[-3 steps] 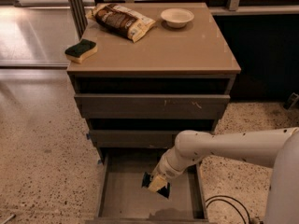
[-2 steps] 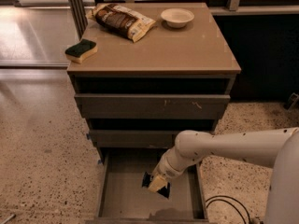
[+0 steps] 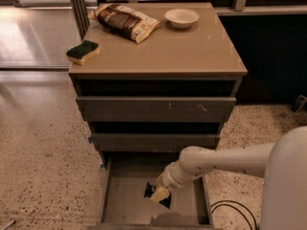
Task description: Place rxbar blueberry into bottom drawer
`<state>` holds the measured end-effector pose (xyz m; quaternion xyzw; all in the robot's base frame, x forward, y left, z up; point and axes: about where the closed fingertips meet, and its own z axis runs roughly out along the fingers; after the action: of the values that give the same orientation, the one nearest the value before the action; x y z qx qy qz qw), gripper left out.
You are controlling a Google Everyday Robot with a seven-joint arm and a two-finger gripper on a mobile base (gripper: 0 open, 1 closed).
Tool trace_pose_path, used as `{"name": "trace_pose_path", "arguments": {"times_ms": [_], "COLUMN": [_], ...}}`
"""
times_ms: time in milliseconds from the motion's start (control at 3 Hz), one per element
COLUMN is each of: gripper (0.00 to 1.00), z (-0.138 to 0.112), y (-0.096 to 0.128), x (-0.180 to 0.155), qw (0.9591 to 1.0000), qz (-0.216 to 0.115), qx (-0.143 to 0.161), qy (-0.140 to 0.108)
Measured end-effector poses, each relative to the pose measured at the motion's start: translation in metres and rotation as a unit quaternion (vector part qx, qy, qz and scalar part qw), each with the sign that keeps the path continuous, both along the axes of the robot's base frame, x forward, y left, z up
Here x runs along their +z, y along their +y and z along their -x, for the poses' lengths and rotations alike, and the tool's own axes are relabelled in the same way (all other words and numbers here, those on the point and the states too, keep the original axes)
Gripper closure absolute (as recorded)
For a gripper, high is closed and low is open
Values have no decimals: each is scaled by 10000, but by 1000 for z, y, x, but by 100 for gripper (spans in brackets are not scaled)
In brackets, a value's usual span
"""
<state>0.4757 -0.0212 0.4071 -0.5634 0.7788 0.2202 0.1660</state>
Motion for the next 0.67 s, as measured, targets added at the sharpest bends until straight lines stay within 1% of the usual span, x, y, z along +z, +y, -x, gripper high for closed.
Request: {"name": "trace_pose_path", "arguments": {"times_ms": [333,667], "gripper": [100,100], "z": [-5,-13], "y": [5,9], "x": [-60,-98], "qw": [9998,9983], "qz": [32,258], "qx": [-207,-511], "qy": [-33,-106]}}
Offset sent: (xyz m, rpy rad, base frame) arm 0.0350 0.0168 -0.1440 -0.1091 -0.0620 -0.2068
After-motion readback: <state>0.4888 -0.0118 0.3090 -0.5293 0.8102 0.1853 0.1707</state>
